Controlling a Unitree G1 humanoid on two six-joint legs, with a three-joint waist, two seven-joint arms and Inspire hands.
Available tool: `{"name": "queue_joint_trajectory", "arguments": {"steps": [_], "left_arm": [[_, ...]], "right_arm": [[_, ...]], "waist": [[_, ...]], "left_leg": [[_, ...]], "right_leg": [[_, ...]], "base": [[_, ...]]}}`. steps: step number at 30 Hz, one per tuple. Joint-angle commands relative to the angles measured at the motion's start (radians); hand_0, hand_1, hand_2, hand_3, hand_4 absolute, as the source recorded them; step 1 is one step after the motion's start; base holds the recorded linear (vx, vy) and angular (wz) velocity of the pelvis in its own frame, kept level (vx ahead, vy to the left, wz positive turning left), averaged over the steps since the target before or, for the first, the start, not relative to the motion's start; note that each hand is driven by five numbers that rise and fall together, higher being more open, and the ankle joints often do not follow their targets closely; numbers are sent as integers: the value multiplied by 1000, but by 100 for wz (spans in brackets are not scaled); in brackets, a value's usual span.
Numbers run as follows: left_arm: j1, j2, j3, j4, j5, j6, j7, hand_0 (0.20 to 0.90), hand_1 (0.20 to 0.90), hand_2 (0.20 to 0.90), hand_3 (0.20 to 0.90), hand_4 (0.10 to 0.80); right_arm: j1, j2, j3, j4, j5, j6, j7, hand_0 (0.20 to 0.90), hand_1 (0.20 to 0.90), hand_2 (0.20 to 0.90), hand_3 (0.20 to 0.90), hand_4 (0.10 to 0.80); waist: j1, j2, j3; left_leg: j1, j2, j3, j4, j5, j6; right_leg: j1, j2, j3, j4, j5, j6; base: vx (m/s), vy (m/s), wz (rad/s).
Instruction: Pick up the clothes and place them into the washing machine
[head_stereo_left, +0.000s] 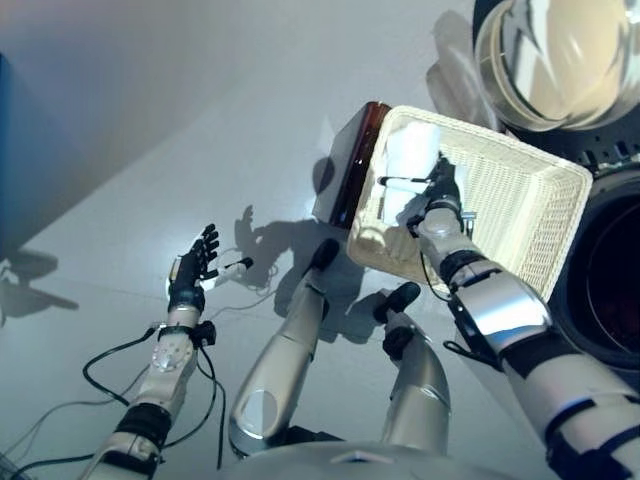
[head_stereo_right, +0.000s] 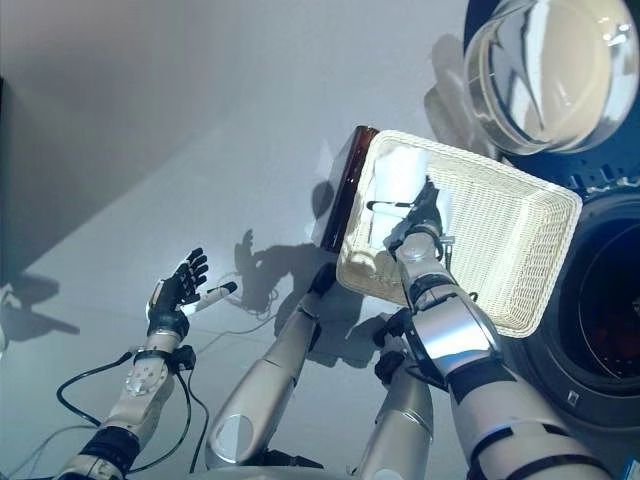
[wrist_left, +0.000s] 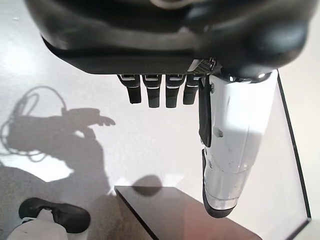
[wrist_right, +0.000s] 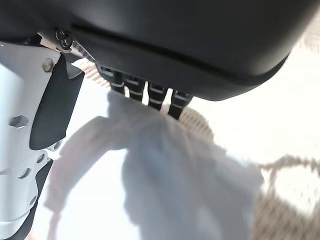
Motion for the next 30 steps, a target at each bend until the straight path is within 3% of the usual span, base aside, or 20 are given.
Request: {"name": "queue_joint_trajectory", "arguments": {"steps": [1, 4, 5, 6, 21, 30], "left_arm": [[24, 40, 28, -83, 30, -38, 34, 900, 900, 900, 900, 800], [25, 30, 15, -79, 38, -32, 47, 900, 900, 900, 900, 800], [22, 26, 8, -74, 39, -30, 50, 900, 900, 900, 900, 800], [20, 21, 1, -65, 37, -30, 53, 900, 900, 900, 900, 800], [48, 11, -99, -1, 74, -21, 63, 900, 900, 900, 900, 800], [69, -5, -141, 93, 98, -4, 35, 900, 900, 900, 900, 800]], "right_arm": [[-50, -66, 35, -6, -67, 24, 1, 900, 900, 900, 900, 800], [-83, -75, 44, 5, -99, 42, -11, 900, 900, 900, 900, 800], [-93, -75, 44, 9, -104, 45, -19, 252, 252, 252, 252, 337], [-96, -76, 45, 8, -112, 47, -24, 200, 200, 200, 200, 300], [-46, -95, 32, 33, -170, 76, -53, 200, 200, 200, 200, 300], [74, -144, -93, 16, -58, 31, -41, 200, 200, 200, 200, 300]], "waist": [[69, 107, 21], [74, 127, 34], [74, 134, 39], [71, 137, 43], [40, 169, 41], [19, 182, -3]], "left_leg": [[-65, -29, 26, -43, 1, -37], [-100, -36, 32, -21, -3, -35], [-110, -38, 37, -12, -4, -34], [-118, -38, 37, -3, -5, -32], [-97, -36, 55, -6, -4, -24], [-19, -22, 70, -52, 3, -21]], "right_leg": [[21, 27, 11, 97, -128, -6], [-21, 19, 22, 135, -140, -6], [-32, 15, 24, 147, -144, -7], [-40, 13, 29, 155, -145, -7], [-33, 9, 63, 156, -139, -7], [36, 10, 81, 102, -124, -1]], "base": [[-6, 38, 20], [-18, 49, 1], [-16, 45, -2], [-18, 49, 1], [-10, 7, -3], [6, -7, -2]]}}
